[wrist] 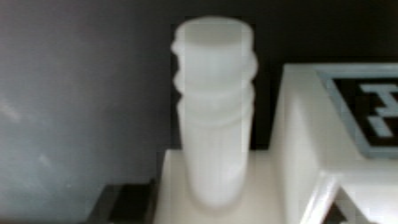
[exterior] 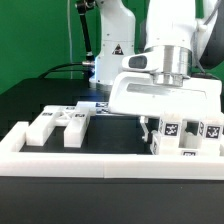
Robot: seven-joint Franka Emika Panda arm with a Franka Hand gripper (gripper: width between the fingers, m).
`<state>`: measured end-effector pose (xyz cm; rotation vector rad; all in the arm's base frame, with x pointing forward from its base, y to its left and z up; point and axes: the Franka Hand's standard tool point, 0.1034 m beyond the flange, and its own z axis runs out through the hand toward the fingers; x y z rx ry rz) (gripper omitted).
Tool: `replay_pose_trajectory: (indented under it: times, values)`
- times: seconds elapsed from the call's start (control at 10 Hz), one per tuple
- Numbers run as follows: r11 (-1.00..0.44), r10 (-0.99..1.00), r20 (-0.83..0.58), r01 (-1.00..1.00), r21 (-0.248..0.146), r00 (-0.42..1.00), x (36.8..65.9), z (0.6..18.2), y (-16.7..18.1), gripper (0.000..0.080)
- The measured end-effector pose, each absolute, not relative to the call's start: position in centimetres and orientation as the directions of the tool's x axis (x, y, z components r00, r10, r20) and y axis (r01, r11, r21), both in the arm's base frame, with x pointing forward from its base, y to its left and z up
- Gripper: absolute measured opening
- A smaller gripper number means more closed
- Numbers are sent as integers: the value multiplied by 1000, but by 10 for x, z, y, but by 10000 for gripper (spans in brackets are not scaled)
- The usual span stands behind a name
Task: Assemble chair
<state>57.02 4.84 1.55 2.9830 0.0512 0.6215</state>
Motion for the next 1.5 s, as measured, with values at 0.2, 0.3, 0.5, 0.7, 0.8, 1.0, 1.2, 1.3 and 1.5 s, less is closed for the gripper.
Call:
replay_pose_trajectory:
  times: [0.2,0.3,0.5,0.7,0.8,1.0,1.2,1.3,1.5]
  values:
    - [-995,46,396,7,99,917,569,18,44,338]
    - [-995,42,396,3,98,917,567,20,43,337]
    - [-996,29,390,-6,89,920,564,31,40,337]
    - [-997,10,375,-20,74,927,560,54,28,337]
    - [-997,-8,376,-35,66,927,561,62,20,337]
    - [-997,-15,364,-40,60,931,560,61,20,337]
    - [-997,-15,362,-40,61,932,559,60,20,337]
    - [-997,-15,361,-40,61,933,559,59,20,337]
    - [-998,-21,347,-41,50,938,558,64,21,337]
